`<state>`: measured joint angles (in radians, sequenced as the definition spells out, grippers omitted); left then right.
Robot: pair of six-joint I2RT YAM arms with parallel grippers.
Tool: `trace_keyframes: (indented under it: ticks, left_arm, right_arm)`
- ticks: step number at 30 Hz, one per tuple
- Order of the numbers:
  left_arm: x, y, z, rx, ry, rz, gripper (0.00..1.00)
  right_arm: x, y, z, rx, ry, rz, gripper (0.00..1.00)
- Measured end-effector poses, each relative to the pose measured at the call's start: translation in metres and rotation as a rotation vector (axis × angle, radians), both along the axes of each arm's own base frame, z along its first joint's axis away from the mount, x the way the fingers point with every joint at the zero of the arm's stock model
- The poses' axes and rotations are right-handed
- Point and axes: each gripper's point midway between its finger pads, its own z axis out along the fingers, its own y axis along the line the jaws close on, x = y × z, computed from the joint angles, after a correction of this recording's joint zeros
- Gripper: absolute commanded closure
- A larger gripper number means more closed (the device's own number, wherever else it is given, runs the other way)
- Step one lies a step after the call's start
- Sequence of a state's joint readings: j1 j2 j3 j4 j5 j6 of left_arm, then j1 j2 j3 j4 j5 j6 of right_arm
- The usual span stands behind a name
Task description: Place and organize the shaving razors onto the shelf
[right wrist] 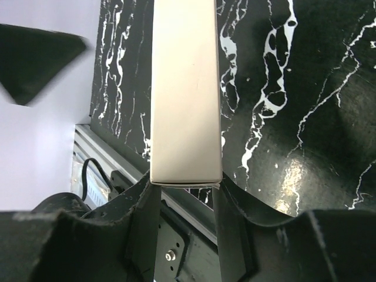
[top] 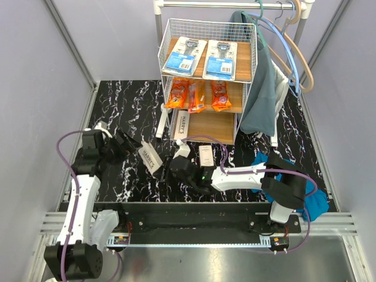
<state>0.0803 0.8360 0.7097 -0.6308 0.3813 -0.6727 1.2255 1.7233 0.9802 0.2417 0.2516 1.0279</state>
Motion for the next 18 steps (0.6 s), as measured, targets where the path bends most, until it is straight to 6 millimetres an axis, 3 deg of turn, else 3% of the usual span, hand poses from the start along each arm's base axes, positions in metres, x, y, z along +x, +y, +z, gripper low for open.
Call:
trace_keyframes:
  ticks: [6,11,18]
  left_arm:
    - [-0.011,0.041,0.038,0.267,-0.102,0.075,0.01]
    - [-0.020,0.061,0.067,0.407,-0.160,0.103,0.01]
    - [-0.027,0.068,0.059,0.471,-0.112,0.076,0.01]
  right_arm:
    - [-0.001,-0.002,-0.004,-0.007,0.005,0.002,0.96]
    - [-0.002,0.001,0.000,0.011,0.002,0.007,0.97]
    - [-0.003,0.002,0.001,0.038,0.000,0.017,0.98]
